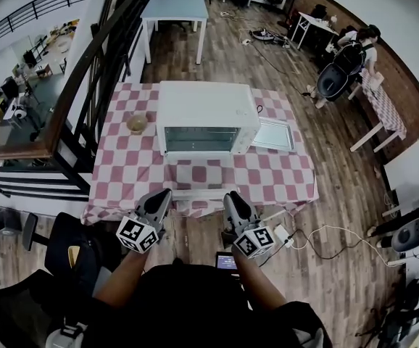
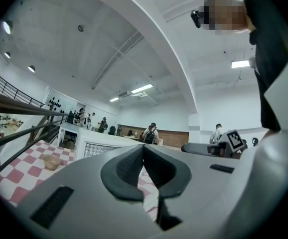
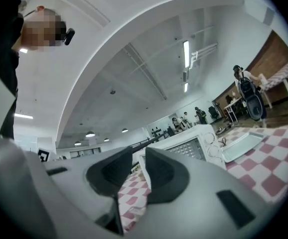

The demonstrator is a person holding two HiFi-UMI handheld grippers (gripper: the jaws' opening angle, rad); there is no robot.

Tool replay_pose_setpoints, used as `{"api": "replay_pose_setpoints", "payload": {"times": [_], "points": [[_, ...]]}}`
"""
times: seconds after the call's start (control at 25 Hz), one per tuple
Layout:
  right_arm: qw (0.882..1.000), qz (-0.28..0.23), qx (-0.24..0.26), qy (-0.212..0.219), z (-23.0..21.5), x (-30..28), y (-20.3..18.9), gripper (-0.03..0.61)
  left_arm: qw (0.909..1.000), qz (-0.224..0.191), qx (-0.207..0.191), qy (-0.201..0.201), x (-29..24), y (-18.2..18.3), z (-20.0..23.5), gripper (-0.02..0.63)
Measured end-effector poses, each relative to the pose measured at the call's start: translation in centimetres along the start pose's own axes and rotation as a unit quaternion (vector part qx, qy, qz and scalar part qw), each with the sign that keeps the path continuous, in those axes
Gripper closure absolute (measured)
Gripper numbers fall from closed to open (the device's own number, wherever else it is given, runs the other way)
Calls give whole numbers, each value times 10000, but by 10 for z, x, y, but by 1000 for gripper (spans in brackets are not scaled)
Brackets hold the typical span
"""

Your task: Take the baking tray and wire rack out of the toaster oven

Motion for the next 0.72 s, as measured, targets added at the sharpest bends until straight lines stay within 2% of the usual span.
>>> {"api": "replay_pose_setpoints", "payload": {"times": [0.12,0.2,0.28,0.4,0.56,0.72], "points": [[9969,-200,-748,143,4,-13,-5,494,10000,34,-61,-69,8,6,7,620],[9890,-348,-1423,186,3,-25,-12,494,9997,77,-189,-107,14,9,13,620],[9761,-493,-2093,306,2,-38,-20,494,9993,120,-332,-101,19,9,21,620],[9493,-695,-3029,465,1,-61,-35,491,9996,139,-237,42,28,7,38,620],[9247,-885,-3702,85,-18,-84,-58,473,9996,161,-78,228,34,4,56,620],[9101,-755,-4057,-371,-41,-114,-85,448,9992,169,-76,364,28,7,77,620]]}}
Point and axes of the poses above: the fingertips, and each gripper's own axes: x backward along the fingers, z to its left, y out of its top, the point moved 6 cm from there along x, backward along the fingers, and after that the axes turned 14 degrees about x, right-handed, at the moved point
